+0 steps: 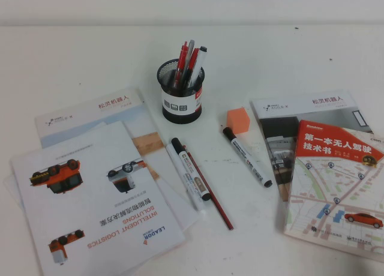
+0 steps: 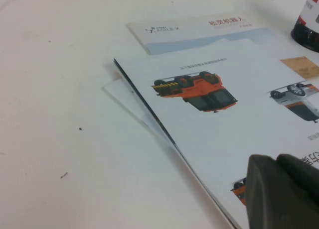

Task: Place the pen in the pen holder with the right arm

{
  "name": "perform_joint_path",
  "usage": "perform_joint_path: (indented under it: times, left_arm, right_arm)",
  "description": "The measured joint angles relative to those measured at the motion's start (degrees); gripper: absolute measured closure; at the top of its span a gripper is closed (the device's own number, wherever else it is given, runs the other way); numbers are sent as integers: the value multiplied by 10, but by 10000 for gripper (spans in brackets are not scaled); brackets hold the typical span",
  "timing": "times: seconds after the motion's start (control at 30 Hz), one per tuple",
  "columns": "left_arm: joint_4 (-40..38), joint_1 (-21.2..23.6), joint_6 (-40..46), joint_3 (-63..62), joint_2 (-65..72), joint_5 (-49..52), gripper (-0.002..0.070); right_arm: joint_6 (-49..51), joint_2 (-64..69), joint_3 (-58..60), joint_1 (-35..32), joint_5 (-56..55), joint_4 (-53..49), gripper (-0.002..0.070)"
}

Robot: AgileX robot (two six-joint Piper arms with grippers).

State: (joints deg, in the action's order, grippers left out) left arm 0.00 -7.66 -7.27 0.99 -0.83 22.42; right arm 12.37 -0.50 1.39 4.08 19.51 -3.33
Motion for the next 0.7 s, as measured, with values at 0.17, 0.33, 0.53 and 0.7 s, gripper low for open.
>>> perform_joint_path:
  times: [0.17,0.33,0.53,0.7]
  left_arm:
    - [0,0,0,0,0,0,677]
    - [0,0,0,0,0,0,677]
    - [0,0,0,0,0,0,677]
    - [0,0,0,0,0,0,678]
  right_arm:
    - [0,0,0,0,0,-1,696]
    - [0,0,0,0,0,-1,696]
    - [0,0,0,0,0,68,696]
    - [0,0,0,0,-16,286,696]
